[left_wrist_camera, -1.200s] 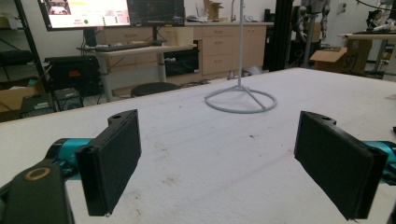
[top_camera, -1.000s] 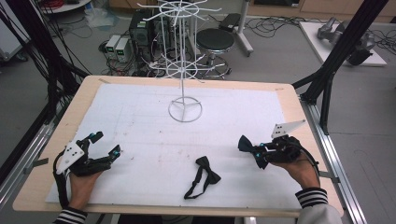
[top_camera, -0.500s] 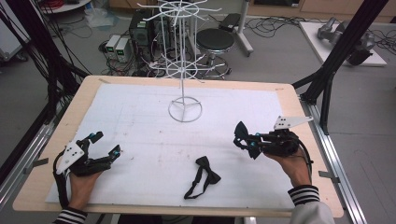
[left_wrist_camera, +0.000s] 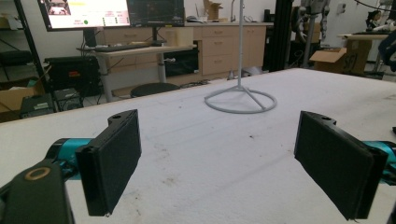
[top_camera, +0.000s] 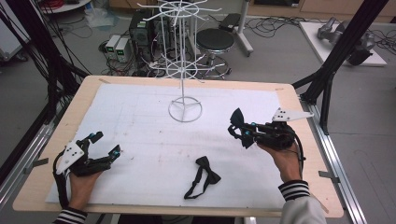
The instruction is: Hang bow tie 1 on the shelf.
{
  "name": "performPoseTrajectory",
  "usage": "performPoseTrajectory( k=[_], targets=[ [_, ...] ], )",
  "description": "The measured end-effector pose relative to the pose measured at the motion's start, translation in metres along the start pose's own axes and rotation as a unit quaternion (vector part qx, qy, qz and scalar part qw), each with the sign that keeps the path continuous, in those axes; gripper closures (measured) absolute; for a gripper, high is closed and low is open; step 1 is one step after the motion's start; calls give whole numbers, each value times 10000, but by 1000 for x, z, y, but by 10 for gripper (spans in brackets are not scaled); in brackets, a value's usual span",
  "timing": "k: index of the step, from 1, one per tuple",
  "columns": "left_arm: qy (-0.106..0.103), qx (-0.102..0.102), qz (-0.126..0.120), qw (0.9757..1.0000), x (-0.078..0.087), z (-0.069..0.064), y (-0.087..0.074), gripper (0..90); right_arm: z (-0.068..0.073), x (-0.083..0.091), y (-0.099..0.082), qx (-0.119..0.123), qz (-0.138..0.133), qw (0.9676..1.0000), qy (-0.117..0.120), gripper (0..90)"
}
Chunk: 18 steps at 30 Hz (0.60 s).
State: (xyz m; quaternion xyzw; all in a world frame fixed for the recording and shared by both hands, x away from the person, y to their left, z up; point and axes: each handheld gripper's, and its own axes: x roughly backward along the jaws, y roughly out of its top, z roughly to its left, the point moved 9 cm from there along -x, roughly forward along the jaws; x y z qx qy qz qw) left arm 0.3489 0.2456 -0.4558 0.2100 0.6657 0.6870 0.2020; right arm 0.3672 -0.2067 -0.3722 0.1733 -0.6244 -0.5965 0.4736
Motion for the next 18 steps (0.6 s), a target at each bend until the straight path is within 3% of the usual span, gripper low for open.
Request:
performPoseTrajectory(
  k=[12, 18],
  targets=[
    [0, -1, 0, 10000, 0, 0, 0, 152, -5, -14, 32, -143, -562, 9978, -309, 752],
    [4, -3, -5, 10000, 0, 0, 0, 152, -11, -20, 42, -183, -663, 9965, -479, 752]
  ],
)
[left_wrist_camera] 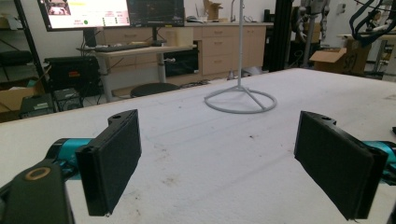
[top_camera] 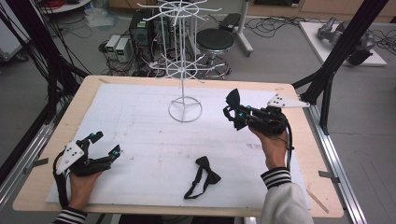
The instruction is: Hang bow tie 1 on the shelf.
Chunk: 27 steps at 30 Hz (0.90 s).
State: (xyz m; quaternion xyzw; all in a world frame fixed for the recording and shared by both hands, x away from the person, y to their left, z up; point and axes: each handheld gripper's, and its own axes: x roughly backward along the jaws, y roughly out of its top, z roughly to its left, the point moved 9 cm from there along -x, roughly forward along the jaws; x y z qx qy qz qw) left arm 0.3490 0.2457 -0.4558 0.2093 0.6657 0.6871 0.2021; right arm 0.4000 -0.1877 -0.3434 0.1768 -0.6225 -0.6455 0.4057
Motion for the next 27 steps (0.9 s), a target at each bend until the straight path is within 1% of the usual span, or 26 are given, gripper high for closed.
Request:
performPoseTrajectory(
  k=[3, 7, 13, 15, 19, 22, 24, 26, 27],
  targets=[
    [1, -1, 2, 10000, 0, 0, 0, 152, -1, -3, 4, -42, -2, 10000, -24, 753],
    [-6, 0, 9, 10000, 0, 0, 0, 152, -2, -8, 11, 24, -33, 10000, -58, 752],
    [-6, 0, 10, 10000, 0, 0, 0, 152, -2, -16, 21, 25, -73, 9999, -74, 752],
    [0, -1, 10, 10000, 0, 0, 0, 152, -2, -18, 25, 47, -90, 9999, -127, 752],
    [-1, -3, 10, 10000, 0, 0, 0, 152, -3, -25, 32, 38, -102, 9998, -161, 752],
    [1, 0, 7, 10000, 0, 0, 0, 152, -3, -30, 39, 99, -151, 9997, -180, 752],
    [-1, -6, 1, 10000, 0, 0, 0, 152, -3, -34, 43, 78, -123, 9997, -209, 752],
    [-2, -3, -2, 10000, 0, 0, 0, 152, -2, -37, 47, 113, -146, 9995, -249, 752],
    [-1, -1, -5, 10000, 0, 0, 0, 152, -2, -39, 49, 113, -170, 9995, -230, 752]
  ],
)
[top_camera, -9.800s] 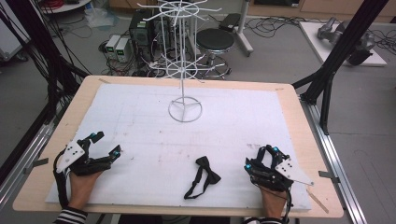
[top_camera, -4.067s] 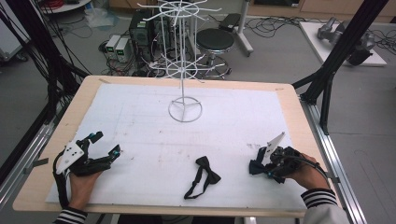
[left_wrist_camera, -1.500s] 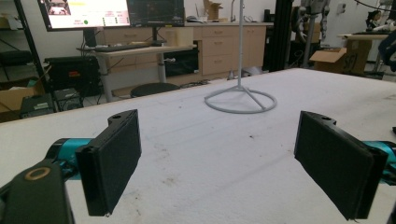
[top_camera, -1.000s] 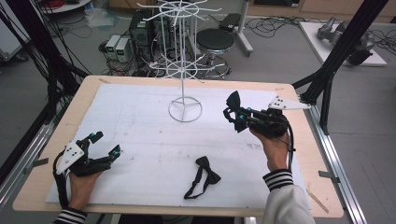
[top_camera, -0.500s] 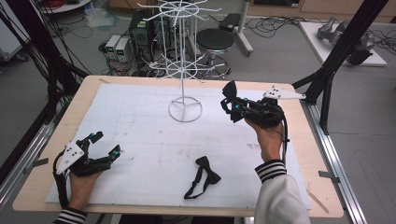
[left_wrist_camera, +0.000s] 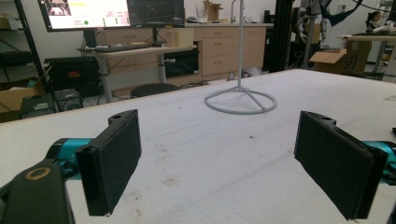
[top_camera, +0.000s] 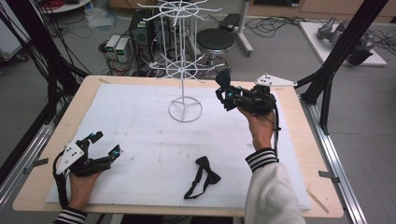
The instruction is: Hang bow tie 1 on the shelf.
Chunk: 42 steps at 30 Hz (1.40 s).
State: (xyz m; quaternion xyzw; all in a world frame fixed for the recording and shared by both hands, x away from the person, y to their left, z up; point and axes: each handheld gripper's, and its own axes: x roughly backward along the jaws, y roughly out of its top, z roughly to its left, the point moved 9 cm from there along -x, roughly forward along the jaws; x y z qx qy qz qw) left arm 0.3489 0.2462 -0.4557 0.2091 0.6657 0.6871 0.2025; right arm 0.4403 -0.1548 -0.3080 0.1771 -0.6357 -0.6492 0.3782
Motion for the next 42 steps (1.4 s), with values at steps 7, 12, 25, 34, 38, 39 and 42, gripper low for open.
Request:
performPoseTrajectory(
  k=[7, 12, 25, 34, 38, 39, 42],
  targets=[
    [4, 27, -67, 10000, 0, 0, 1, 152, 3, -12, 10, 49, -42, 10000, -45, 752],
    [12, 23, -64, 10000, 1, 1, 1, 152, 5, -18, 15, 77, -46, 9999, -53, 752],
    [5, 23, -49, 10000, 1, 1, 0, 152, 11, -36, 20, 201, 44, 9997, -158, 752],
    [2, 26, -53, 10000, 1, 1, 1, 152, 15, -46, 26, 212, 83, 9996, -191, 752],
    [-5, 22, -43, 10000, 1, 1, 0, 152, 19, -51, 28, 235, 96, 9996, -150, 751],
    [-3, 31, -54, 10000, 1, 1, 1, 152, 20, -52, 28, 239, 91, 9996, -140, 750],
    [-5, 34, -55, 10000, 1, 1, 1, 152, 23, -55, 27, 230, 136, 9996, -113, 750]
  ],
)
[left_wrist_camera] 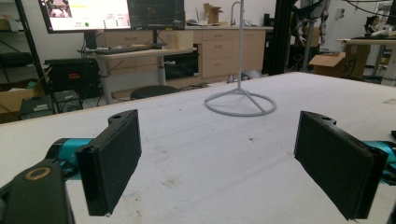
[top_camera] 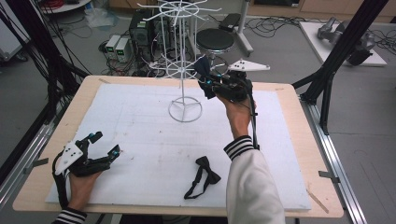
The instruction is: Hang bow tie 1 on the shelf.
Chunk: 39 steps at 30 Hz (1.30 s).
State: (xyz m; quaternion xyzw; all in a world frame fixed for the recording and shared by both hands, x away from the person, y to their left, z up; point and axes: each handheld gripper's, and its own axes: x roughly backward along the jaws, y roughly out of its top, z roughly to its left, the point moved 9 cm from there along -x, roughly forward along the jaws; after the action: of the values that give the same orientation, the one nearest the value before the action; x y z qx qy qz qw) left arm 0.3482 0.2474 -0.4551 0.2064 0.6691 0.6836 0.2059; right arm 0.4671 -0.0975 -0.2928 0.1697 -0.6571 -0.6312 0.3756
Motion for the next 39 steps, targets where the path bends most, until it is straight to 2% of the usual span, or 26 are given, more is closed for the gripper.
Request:
performPoseTrajectory(
  k=[7, 18, 27, 39],
  targets=[
    [3, 9, -12, 10000, 0, 0, 0, 152, 4, -6, 0, -57, 22, 10000, 24, 750],
    [4, 27, -32, 10000, 0, 0, 0, 153, 6, -16, 1, -95, 86, 9999, -97, 749],
    [-1, 26, -41, 10000, 0, 0, 1, 152, 2, -15, 1, -75, 145, 9995, -277, 749],
    [-3, 23, -33, 10000, 0, 0, 0, 153, 7, -17, 2, -131, 112, 9995, -276, 749]
  ],
)
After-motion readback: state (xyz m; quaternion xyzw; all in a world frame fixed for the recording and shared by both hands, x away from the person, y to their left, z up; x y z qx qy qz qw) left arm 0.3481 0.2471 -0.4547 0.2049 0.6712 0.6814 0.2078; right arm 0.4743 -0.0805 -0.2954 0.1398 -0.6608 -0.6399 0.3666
